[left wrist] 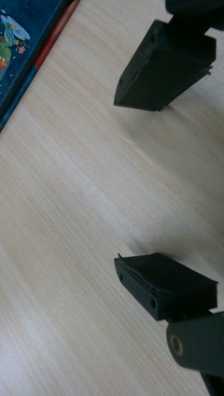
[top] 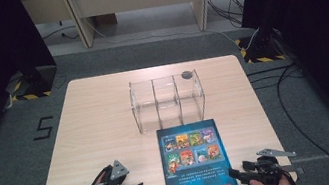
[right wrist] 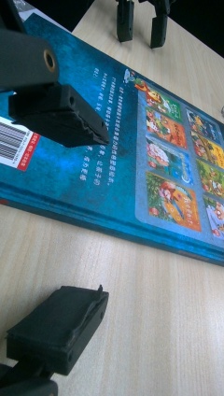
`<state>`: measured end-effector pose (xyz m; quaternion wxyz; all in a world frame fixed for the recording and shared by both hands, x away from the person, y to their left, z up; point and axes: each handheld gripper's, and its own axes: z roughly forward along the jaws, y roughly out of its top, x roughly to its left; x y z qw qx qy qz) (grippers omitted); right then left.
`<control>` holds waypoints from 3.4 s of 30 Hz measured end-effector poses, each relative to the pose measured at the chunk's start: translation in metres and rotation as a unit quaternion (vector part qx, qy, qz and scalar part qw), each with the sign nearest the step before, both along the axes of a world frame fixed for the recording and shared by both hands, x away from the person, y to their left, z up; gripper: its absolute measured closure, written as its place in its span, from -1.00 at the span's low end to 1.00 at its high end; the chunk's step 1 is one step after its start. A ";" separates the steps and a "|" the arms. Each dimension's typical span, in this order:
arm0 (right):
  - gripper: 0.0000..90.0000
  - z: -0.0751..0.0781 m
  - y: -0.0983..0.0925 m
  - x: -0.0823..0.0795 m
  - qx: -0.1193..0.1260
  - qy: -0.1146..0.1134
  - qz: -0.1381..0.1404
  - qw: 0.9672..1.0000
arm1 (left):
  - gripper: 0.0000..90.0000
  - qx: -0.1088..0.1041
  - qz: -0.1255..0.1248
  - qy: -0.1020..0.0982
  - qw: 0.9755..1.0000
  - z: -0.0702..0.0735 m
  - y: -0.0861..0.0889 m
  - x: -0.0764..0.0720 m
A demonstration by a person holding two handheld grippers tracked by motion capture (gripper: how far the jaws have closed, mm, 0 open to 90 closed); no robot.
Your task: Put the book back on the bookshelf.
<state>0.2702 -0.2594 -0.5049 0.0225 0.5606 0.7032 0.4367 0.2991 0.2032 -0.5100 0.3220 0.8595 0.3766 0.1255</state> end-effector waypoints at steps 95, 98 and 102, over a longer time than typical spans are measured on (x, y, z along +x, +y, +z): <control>-0.64 -0.010 0.059 0.013 0.112 0.044 0.004 0.993 | -0.22 -0.109 -0.087 0.068 0.988 0.002 -0.044 -0.025; -0.63 -0.012 0.056 0.014 0.138 0.052 -0.006 0.989 | -0.22 -0.100 -0.089 0.062 0.989 0.002 -0.046 -0.026; -0.31 -0.013 0.052 0.021 0.109 0.040 0.000 0.993 | -0.18 -0.096 -0.092 0.067 0.989 0.003 -0.045 -0.024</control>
